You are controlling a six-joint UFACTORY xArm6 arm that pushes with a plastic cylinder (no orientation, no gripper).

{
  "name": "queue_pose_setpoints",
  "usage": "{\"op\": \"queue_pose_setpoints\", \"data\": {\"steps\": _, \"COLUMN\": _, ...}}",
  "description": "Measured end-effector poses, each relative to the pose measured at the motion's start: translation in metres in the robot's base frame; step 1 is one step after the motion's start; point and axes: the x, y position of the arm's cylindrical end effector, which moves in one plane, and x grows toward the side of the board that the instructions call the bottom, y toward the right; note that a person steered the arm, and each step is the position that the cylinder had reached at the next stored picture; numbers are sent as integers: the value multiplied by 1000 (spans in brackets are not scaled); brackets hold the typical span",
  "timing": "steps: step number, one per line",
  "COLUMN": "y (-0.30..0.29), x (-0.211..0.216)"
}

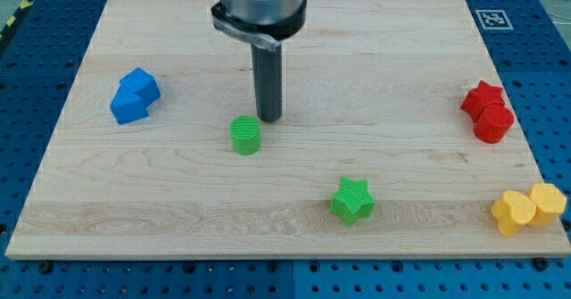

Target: Push the green circle into the green star

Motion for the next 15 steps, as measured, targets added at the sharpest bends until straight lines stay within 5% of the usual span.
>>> {"op": "queue_pose_setpoints", "data": {"steps": 2, "y": -56, "x": 15}}
{"op": "queue_pose_setpoints", "data": {"steps": 4, "y": 0, "x": 98}}
{"op": "queue_pose_setpoints", "data": {"steps": 6, "y": 10, "x": 65}}
{"op": "queue_pose_setpoints", "data": {"steps": 9, "y": 77, "x": 113}}
{"op": "queue_pose_setpoints", "data": {"steps": 14, "y": 83, "x": 69}}
{"op": "queue_pose_setpoints", "data": {"steps": 15, "y": 83, "x": 22}}
